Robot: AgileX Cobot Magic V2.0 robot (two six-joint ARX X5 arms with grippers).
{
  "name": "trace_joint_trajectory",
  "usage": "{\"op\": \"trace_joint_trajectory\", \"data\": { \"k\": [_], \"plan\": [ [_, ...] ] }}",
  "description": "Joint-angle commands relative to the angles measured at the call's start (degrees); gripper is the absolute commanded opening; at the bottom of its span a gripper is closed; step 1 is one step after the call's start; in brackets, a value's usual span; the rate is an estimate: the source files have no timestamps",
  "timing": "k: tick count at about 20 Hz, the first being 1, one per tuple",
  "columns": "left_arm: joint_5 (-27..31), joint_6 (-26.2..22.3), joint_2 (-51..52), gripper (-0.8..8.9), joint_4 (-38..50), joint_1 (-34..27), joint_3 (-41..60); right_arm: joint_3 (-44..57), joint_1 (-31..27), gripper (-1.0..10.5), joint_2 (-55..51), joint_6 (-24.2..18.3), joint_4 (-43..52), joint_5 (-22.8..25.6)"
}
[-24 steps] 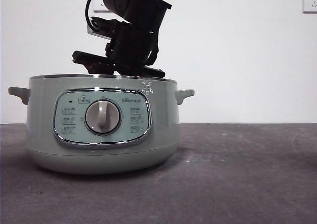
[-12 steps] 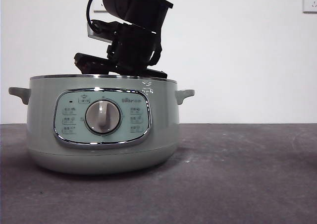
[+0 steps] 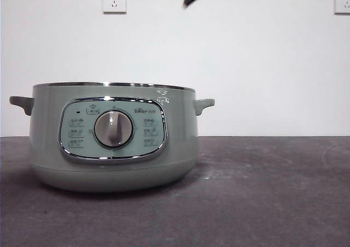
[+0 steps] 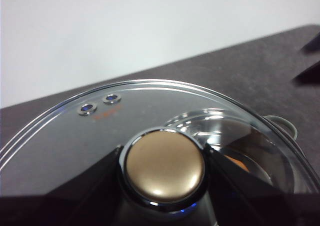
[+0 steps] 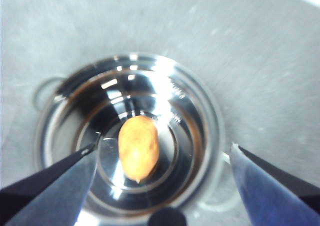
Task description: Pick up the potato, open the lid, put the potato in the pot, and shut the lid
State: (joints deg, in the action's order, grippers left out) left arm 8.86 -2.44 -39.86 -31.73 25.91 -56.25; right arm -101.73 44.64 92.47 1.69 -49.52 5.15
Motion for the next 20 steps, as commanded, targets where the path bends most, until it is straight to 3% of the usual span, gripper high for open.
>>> {"op": "trace_joint_trajectory", "data": {
  "k": [1, 7, 16, 20],
  "plan": [
    [-3.56, 1.73, -4.31, -0.09, 6.05, -0.02, -0.39, -0.15, 0.02, 4.4, -3.98, 0.39, -2.71, 1.20],
    [-12.31, 5.92, -20.50, -0.09, 17.18, 0.17, -0.39, -0.15, 0.02, 4.4, -12.68, 1.46, -9.97, 2.78],
    [-11.93, 6.99, -35.06, -0.09, 27.69, 2.47, -0.39, -0.15, 0.02, 4.4, -16.81, 1.88, -13.03, 2.93],
    [-11.89, 6.97, -38.10, -0.09, 28.28, 2.64, -0.39, -0.15, 0.02, 4.4, -16.79, 1.88, -13.27, 2.91]
  ]
}}
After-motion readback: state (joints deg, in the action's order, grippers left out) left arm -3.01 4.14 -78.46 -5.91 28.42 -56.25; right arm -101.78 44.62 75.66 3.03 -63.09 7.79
